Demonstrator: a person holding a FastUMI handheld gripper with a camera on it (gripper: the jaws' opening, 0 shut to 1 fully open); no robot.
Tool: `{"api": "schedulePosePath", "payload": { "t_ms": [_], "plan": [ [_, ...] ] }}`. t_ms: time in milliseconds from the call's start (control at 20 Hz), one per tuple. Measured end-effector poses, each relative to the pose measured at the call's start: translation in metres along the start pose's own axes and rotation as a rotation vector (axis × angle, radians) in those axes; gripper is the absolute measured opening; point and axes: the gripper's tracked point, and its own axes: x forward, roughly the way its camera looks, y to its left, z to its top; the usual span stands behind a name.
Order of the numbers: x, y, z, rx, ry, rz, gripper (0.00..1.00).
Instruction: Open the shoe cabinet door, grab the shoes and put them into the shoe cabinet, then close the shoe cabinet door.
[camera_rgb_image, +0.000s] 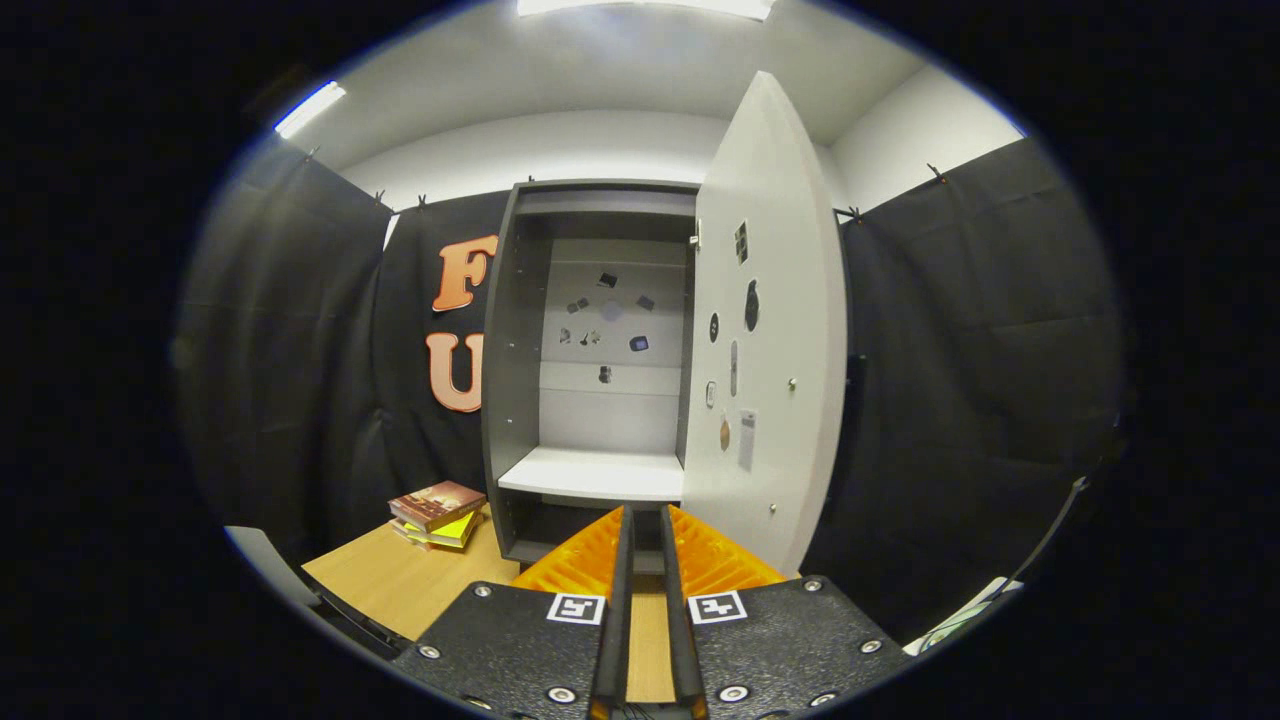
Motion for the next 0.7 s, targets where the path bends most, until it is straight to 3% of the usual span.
{"api": "schedulePosePath", "payload": {
  "t_ms": [100, 250, 350, 700],
  "plan": [
    [0.004, 0.018, -0.010, 0.007, 0.010, -0.007, 0.20],
    [0.009, 0.048, -0.035, 0.011, 0.068, 0.005, 0.40],
    [0.010, 0.061, -0.052, 0.022, 0.111, 0.020, 0.47],
    [0.027, 0.091, -0.119, 0.024, 0.239, 0.056, 0.60]
  ]
}}
